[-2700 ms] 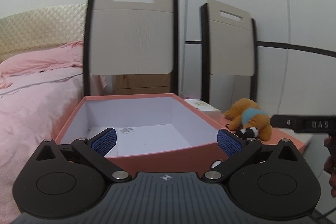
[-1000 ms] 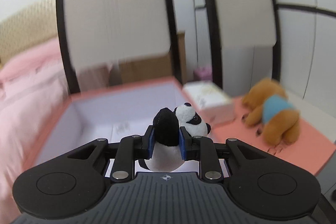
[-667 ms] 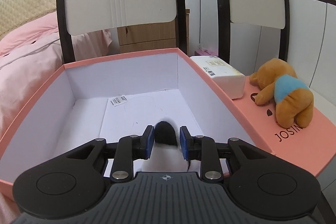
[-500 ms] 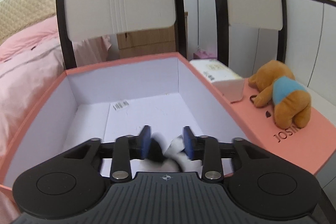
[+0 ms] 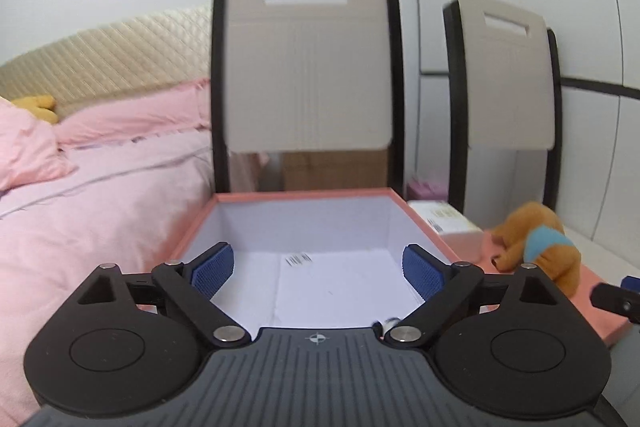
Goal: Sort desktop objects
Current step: 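Reach the right gripper to the orange dog plush and grasp it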
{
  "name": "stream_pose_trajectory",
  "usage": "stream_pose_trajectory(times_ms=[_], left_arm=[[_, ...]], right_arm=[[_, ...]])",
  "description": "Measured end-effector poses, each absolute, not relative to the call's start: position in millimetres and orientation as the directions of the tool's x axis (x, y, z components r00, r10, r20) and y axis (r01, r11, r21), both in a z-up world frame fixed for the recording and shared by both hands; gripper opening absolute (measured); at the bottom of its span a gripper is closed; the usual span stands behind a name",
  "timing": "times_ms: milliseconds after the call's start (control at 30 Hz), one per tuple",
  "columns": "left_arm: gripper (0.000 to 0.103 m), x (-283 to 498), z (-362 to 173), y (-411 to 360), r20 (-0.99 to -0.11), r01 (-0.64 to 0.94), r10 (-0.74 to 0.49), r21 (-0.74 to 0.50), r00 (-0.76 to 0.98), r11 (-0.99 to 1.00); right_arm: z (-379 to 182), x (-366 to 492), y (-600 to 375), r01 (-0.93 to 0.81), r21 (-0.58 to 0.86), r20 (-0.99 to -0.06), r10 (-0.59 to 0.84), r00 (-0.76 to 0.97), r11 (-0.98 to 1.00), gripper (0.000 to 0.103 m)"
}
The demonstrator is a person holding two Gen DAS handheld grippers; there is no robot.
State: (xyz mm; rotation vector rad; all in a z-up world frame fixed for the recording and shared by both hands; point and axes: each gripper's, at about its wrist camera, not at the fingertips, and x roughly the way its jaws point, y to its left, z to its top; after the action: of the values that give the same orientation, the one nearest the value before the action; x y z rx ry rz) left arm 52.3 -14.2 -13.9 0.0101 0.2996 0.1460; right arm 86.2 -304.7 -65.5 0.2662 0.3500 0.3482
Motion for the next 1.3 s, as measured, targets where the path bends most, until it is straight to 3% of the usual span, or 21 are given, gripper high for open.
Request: stream_pose_trajectory(times_ms=[133,500,933,1300], left_arm=[[0.096,48.8,-31.6,-10.8,-0.291,-0.124,0.115,-0.010,0.950,0.992],[0.096,56.7,-56.8,3.0,-0.406,-0.104,0.092,-0.007,0.909,0.995],[0.096,53.3,-53.3,3.7,-0.390,-0.125,0.113,-0.005,0.914,0.992],[0.096,48.3,-48.1,2.6,-0.357,-0.139,0.125,-0.014,0.926,0.990]], right_arm=[[-57.3,90.9,-279.8,-0.282,0.305,-0.278,0.368,0.887,0.910,0.103],[-47.3,98.6,-237.5,-0.233,0.259,-0.287,0.305,0.908,0.937,0.103],[-40.8,124.9,-234.3,-0.227,0.215,-0.340,0.291,0.894,0.950,0.103],[-22.9,204.6,-264.8,-0.138,0.196,-0.371,0.204,0.906,0.971,0.103]])
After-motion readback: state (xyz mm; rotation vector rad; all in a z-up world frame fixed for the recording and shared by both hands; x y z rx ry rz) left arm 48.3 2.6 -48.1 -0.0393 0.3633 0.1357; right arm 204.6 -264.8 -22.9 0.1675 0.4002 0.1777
